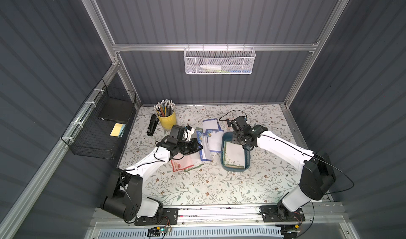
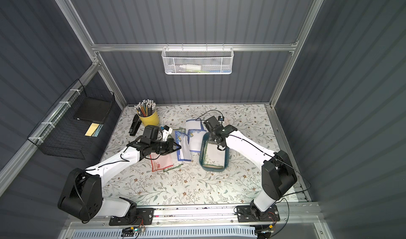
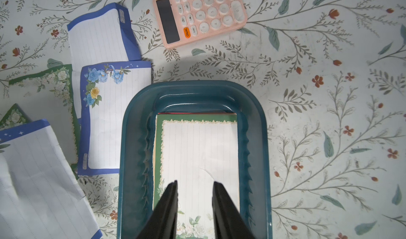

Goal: Take out the stationery paper from the storage box
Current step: Place the stationery paper at the center of the board.

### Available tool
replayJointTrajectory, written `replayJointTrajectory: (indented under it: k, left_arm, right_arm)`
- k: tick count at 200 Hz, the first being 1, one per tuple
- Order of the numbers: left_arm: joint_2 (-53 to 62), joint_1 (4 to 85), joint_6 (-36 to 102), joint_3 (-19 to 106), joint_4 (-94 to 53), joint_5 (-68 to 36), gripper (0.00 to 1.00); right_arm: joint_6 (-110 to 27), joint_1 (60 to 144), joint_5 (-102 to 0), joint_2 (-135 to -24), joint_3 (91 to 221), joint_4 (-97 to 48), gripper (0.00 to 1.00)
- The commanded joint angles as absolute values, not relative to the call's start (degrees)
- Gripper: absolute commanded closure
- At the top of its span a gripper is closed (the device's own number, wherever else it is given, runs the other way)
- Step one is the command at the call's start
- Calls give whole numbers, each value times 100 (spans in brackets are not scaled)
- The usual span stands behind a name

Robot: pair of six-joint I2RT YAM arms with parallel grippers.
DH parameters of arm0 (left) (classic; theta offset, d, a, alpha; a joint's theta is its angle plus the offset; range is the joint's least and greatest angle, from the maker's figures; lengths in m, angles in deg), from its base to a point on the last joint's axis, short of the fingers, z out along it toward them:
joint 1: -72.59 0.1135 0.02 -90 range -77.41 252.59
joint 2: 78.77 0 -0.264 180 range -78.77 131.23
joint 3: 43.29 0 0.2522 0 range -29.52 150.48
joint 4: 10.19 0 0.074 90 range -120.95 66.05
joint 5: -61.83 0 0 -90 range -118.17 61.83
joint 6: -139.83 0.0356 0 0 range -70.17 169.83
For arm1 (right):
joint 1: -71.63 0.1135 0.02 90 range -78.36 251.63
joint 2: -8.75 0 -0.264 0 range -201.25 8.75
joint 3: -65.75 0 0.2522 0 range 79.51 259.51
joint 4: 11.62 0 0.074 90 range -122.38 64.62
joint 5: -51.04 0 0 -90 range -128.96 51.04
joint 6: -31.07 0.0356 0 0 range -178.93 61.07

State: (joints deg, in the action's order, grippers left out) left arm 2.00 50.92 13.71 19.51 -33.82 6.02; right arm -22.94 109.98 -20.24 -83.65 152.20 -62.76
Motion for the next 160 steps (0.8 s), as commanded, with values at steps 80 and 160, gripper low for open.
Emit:
replayJointTrajectory:
  k: [80, 160]
  left_arm:
    - [807, 4275, 971, 1855, -2222, 797, 96]
    - [1206, 4225, 1354, 2010, -3053, 53, 57]
  right_arm:
    - [-2060, 10990, -2237, -8304, 14524, -6034, 54]
    - [-2043, 10996, -2261, -8542, 14645, -6272, 54]
